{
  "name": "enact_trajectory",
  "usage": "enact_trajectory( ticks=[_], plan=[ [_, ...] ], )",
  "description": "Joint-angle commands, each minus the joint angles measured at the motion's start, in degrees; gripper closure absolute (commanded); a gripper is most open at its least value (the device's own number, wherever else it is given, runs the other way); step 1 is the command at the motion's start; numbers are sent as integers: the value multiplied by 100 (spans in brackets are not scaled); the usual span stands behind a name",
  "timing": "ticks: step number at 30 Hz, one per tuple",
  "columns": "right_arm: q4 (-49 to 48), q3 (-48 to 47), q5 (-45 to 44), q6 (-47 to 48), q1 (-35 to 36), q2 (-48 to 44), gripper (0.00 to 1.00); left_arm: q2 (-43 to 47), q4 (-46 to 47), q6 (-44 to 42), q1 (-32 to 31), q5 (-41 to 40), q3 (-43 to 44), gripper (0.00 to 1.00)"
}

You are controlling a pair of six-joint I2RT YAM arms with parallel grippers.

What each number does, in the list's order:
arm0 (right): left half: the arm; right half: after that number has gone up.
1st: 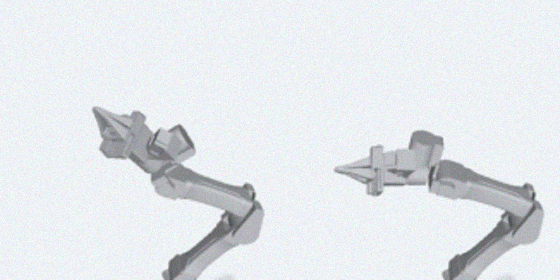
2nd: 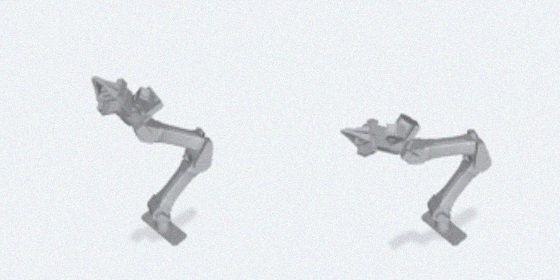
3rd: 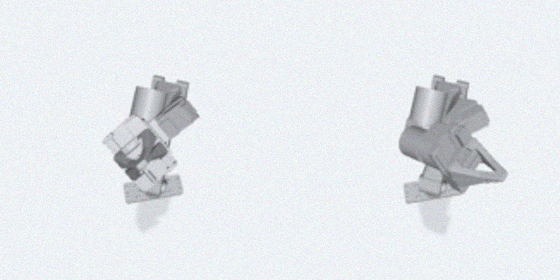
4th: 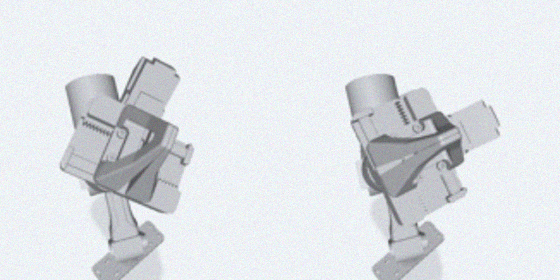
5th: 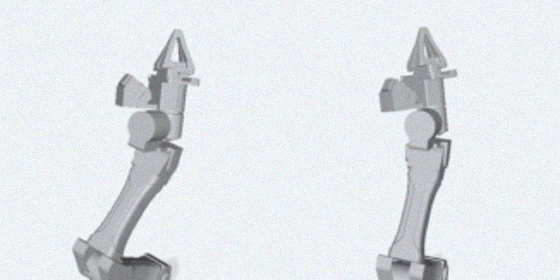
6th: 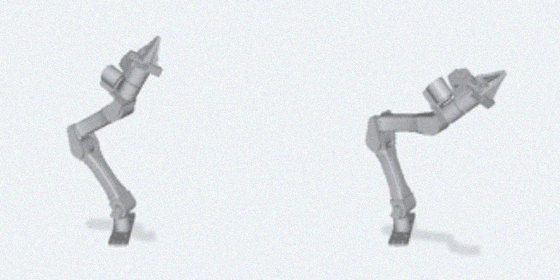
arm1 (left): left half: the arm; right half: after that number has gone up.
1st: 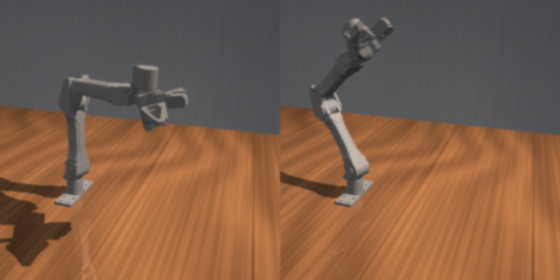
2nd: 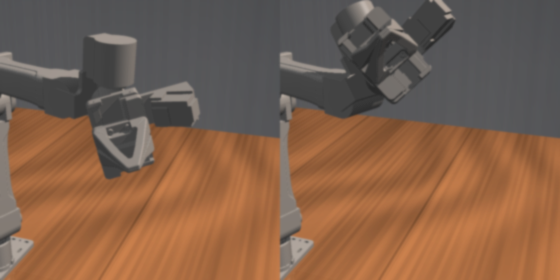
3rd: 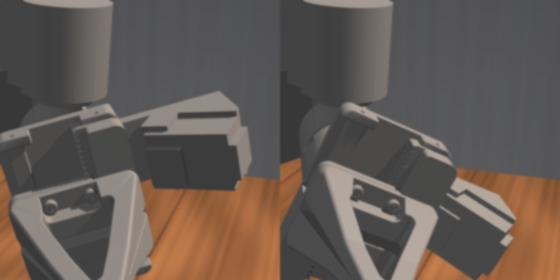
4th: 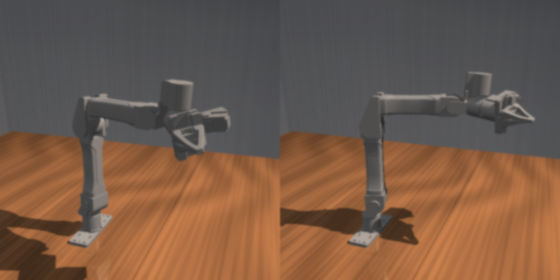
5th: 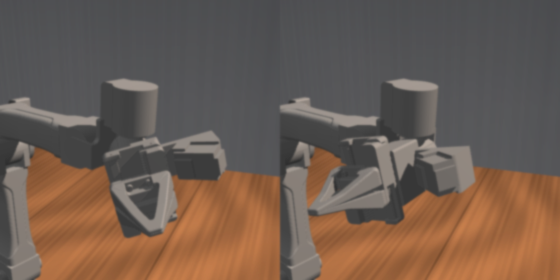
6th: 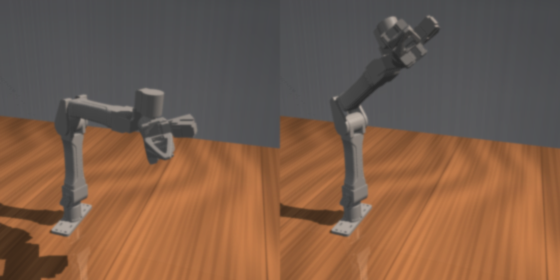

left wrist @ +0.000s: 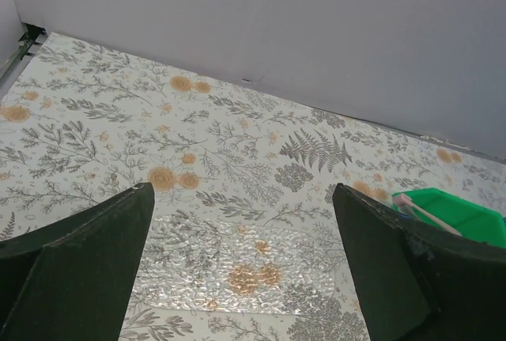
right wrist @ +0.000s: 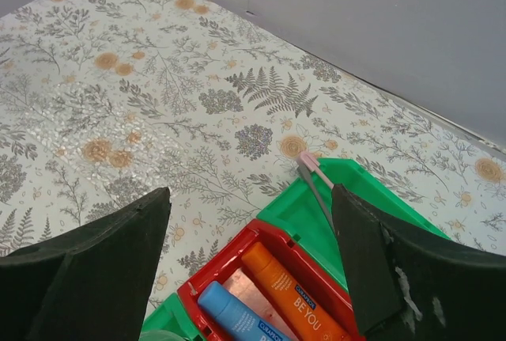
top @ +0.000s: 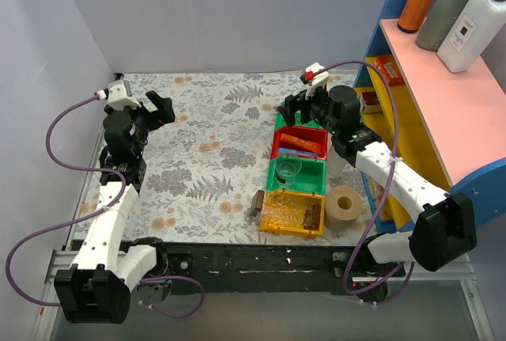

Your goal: Prepare toiletry sets of a toothbrush and toothpaste on the tray

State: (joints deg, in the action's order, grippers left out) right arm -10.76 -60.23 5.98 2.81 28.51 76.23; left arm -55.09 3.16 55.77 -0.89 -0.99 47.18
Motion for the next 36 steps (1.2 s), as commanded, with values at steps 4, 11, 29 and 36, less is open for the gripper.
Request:
enact_trajectory(
  ticks=[4, 11, 29, 36],
  plan=[
    [-93, -323, -18, 79, -12, -82, 11, 33, -149, -57, -17, -436, 72, 2],
    [214, -534, 53, 88, -12, -3, 12, 33, -123, -66, -17, -428, 2, 2],
    [3667, -1509, 527, -483, 23, 76, 31, 51, -87, -93, -17, -507, -95, 2],
    [4872, -1413, 396, -404, 128, 112, 48, 42, -114, -57, -17, -621, -86, 2]
  ],
)
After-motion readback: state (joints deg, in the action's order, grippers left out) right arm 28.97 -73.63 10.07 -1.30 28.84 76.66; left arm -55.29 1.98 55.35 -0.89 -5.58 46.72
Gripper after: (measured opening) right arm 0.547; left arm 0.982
